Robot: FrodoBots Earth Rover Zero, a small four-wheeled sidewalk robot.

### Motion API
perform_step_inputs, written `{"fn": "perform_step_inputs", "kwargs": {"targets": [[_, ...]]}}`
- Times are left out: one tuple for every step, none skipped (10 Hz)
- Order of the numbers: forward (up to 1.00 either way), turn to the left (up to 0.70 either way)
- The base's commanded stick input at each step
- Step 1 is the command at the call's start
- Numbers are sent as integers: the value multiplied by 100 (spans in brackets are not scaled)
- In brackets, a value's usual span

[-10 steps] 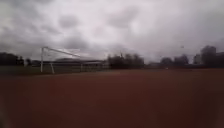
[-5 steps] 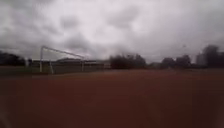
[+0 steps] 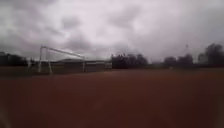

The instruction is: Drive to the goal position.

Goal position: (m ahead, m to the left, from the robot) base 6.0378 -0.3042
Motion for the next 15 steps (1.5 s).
{"fn": "perform_step_inputs", "kwargs": {"targets": [[85,0],[85,0],[85,0],[85,0],[85,0],[85,0],[85,0],[85,0],[85,0],[85,0],[85,0],[85,0],[85,0],[85,0],[85,0]]}}
